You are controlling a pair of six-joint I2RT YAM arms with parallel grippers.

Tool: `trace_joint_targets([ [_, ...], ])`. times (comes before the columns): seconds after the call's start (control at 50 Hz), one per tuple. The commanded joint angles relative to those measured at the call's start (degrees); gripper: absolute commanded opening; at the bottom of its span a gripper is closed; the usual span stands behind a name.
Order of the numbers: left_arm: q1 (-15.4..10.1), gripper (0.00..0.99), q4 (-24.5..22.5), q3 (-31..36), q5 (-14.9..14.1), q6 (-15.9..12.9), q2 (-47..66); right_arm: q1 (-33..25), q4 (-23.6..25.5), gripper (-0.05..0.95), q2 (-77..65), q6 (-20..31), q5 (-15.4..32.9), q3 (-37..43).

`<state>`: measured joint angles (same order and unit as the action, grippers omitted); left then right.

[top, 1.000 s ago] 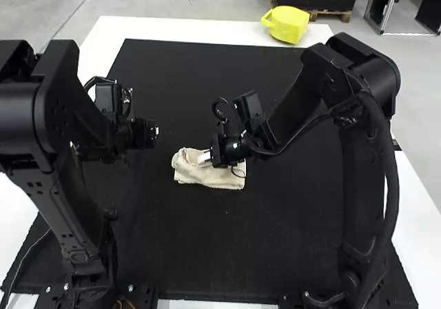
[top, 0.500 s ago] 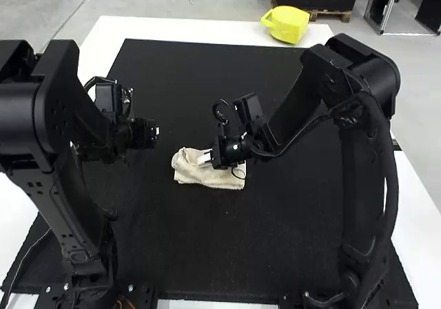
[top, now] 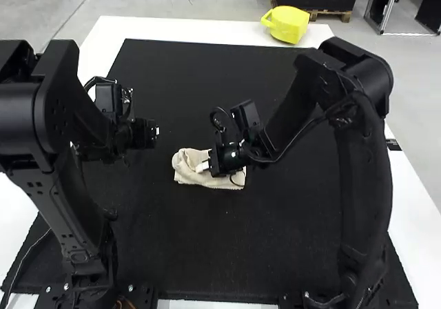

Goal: Fold the towel.

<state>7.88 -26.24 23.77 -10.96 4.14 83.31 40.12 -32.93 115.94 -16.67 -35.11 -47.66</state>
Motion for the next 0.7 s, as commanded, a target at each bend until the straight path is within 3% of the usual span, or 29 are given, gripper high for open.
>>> trace_joint_targets([
  [0.0,0.56,0.961,-0.22,0.31,-0.90,0.34,-2.89,1.28,-1.00,-0.03,0.87,0.58,0.04,0.73],
  [0.4,0.56,0.961,0.75,0.31,-0.90,0.34,-4.91,4.71,-2.32,-0.03,2.27,0.14,0.04,3.19],
  [0.68,0.56,0.961,0.93,0.05,-0.99,0.43,-5.09,4.88,-6.89,-0.02,2.27,-3.29,0.04,2.92],
])
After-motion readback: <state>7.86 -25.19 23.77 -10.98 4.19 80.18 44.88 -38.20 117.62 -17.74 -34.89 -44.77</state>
